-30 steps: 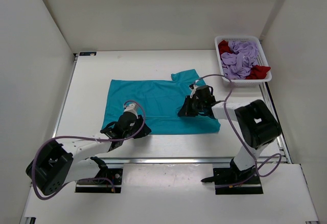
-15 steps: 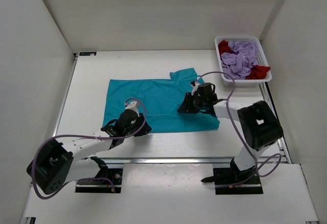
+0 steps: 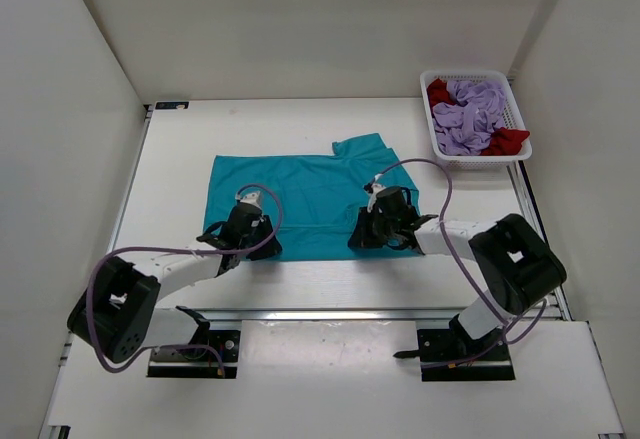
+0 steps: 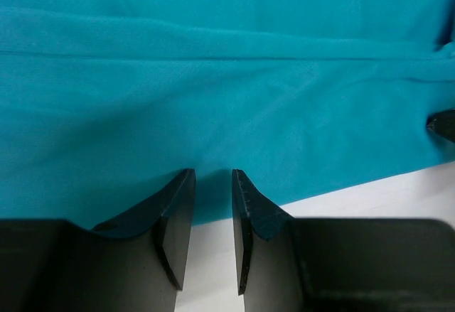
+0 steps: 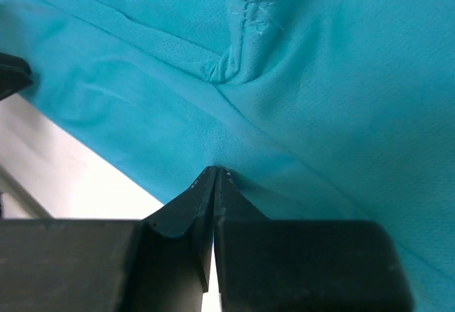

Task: Fold and stack the t-shirts
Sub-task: Fold the flattened tshirt in 1/3 of the way

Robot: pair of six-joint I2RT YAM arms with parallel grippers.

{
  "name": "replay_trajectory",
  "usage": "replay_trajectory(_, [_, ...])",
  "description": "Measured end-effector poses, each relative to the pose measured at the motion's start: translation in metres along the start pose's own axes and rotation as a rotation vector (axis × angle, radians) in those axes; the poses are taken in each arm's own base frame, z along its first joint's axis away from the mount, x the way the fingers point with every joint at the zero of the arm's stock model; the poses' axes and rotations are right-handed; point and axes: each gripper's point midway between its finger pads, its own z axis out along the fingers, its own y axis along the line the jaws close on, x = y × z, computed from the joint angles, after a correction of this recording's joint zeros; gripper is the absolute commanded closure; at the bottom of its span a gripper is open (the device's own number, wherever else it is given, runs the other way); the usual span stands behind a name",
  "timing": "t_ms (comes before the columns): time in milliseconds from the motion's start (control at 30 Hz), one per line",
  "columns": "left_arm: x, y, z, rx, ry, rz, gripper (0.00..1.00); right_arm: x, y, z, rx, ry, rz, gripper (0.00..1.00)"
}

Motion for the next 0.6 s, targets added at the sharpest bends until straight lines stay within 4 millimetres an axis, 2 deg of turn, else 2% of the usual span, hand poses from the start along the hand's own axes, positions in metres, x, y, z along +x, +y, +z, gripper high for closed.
replay_trajectory(200, [0.012,-0.001,-0.001,0.033,0.027,0.014,0.63,0.01,-0.001,-0.004,0.017,-0.021,-0.018,1.0])
replay_trajectory(267, [0.026,-0.006,-0.008,0.064,0.03,0.032,0.63,0.021,0.0,-0.011,0.021,-0.031,-0.02,1.0])
replay_trajectory(400, [0.058,-0.007,-0.029,0.159,0.016,0.01,0.62,0.056,0.01,-0.027,-0.002,-0.012,-0.036,1.0])
replay_trajectory(500, [0.065,0.0,-0.041,0.198,-0.008,-0.049,0.59,0.072,0.013,-0.039,-0.008,0.016,-0.019,0.84])
replay_trajectory(600, [0.057,0.015,-0.048,0.153,-0.024,-0.093,0.54,0.07,0.01,-0.05,0.016,0.028,0.011,0.75])
